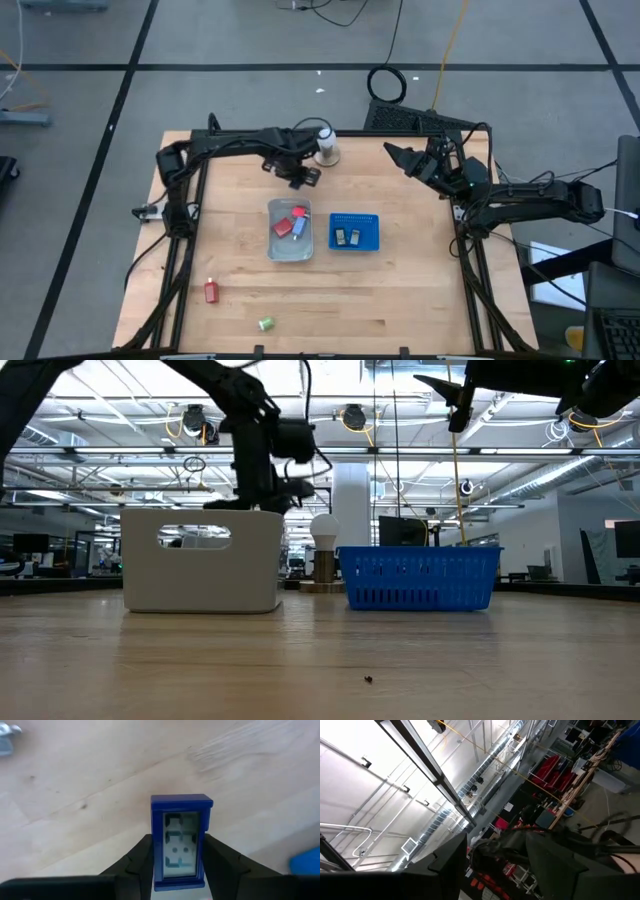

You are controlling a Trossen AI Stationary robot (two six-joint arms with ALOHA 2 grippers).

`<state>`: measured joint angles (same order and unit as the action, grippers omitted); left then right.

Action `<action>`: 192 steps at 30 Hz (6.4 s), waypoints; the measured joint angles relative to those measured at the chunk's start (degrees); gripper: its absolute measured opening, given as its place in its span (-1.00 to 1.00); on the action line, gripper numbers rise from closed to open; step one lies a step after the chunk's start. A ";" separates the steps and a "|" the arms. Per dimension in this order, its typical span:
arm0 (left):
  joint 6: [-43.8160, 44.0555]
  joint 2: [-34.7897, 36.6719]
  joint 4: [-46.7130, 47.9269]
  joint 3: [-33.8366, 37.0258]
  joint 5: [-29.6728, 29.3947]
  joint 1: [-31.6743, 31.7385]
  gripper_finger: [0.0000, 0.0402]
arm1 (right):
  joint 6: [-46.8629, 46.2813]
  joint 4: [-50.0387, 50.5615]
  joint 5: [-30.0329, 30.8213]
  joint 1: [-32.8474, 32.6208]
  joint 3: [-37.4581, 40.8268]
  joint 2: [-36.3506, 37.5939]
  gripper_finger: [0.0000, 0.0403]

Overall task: Pick & Place Office items
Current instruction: Put the blue digital clock into the blue bin, then put the violet charger adapter into the gray bin

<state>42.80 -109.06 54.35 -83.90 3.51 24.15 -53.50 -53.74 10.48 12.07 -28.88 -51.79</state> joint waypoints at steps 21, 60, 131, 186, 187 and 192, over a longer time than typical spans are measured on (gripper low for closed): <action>7.03 13.56 -6.94 -0.11 0.40 -5.49 -0.34 | 0.22 0.02 -0.04 -0.02 0.00 0.00 -0.03; 14.88 -0.92 -32.67 -0.20 6.39 -21.60 -0.34 | 2.16 -0.92 -3.14 -0.06 0.02 0.13 -0.03; 12.26 17.04 -14.79 -0.74 -9.25 -16.79 0.14 | -2.03 0.17 -12.52 -0.17 0.02 0.68 -0.02; -85.87 17.80 8.11 -0.74 -2.49 29.42 0.14 | 3.45 3.10 -3.68 -0.72 0.02 -0.05 -0.03; -86.41 16.80 7.96 -0.74 -2.62 29.42 0.14 | 3.86 2.98 -2.93 -1.21 0.02 -0.32 -0.03; -87.13 12.65 6.98 -0.74 -1.53 29.42 0.14 | 3.50 3.04 -2.91 -2.96 0.02 -1.94 -0.03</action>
<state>-44.33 -96.41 61.32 -84.64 1.98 53.56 -49.99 -50.69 7.57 9.12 -28.86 -53.73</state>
